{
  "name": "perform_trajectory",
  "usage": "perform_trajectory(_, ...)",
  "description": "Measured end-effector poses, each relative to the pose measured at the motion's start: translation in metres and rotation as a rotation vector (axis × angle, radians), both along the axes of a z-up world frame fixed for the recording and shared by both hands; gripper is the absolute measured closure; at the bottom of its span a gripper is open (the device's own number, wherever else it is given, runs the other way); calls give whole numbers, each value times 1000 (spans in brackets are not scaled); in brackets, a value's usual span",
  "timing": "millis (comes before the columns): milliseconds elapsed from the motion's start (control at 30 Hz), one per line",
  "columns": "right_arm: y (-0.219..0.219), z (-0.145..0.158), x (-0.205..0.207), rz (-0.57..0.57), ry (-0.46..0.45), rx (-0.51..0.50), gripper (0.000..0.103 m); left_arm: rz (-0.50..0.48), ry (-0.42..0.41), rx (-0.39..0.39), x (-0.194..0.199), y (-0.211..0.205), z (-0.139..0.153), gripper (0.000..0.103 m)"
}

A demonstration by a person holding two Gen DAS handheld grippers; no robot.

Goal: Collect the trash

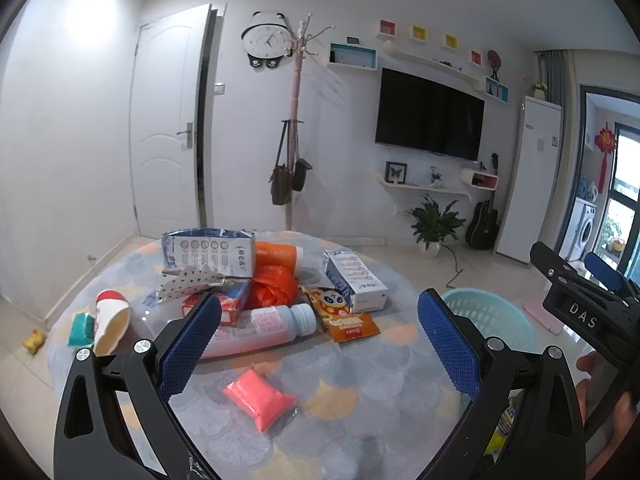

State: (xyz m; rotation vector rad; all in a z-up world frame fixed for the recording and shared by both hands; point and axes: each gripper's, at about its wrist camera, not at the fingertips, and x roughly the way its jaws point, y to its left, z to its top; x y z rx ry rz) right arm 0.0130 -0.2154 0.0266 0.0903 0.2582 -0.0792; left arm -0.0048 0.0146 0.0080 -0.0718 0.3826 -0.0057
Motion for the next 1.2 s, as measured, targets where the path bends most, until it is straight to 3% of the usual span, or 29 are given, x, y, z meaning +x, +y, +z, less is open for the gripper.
perform_trajectory(1200, 6, -1, -5, 6, 15, -16, 8, 0, 21, -9, 1, 9, -10, 7)
